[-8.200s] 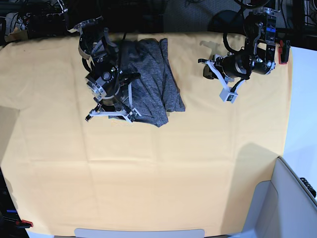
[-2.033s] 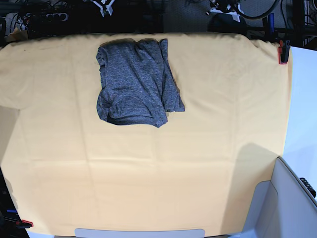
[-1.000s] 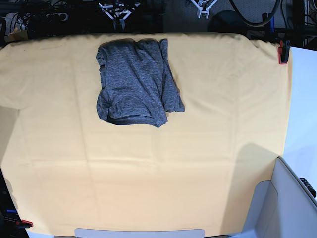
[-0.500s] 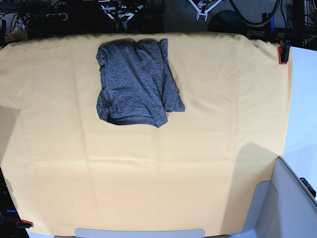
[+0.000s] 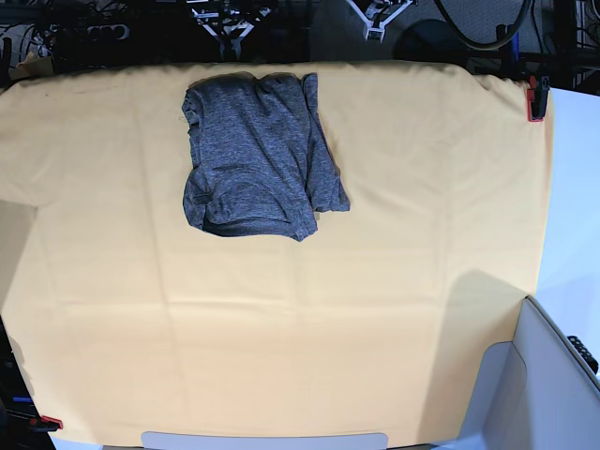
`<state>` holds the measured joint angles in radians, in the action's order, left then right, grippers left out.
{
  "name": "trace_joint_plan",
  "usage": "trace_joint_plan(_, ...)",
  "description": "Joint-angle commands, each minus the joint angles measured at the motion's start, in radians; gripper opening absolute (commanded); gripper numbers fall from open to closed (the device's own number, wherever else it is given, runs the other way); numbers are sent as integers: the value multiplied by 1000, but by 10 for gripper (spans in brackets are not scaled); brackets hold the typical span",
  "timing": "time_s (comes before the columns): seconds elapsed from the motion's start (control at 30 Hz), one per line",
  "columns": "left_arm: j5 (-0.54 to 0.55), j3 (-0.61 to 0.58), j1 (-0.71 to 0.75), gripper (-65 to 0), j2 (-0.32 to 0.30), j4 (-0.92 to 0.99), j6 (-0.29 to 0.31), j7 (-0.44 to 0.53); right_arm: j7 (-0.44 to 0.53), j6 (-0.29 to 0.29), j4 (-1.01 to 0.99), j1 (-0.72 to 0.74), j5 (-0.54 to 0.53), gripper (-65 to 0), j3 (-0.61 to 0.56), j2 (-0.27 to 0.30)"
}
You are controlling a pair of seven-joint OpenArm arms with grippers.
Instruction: Fold the T-shirt properly
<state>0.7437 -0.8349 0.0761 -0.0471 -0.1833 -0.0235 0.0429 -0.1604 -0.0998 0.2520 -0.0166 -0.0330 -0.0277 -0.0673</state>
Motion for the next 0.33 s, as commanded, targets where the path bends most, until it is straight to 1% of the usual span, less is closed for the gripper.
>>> trace_joint_plan(0.0,1,2,3,-646,6,-3,-2,7,5,-2,4,4,-2,-650,1,-4)
trace_joint_plan(0.17,-2,-4,3,-646,20,-3,-2,7,5,-2,4,-1,-3,-650,2,-12)
trace_joint_plan(0.3,-3,-5,3,-646,20,-3,-2,7,5,-2,2,-13,-3,-650,2,-30)
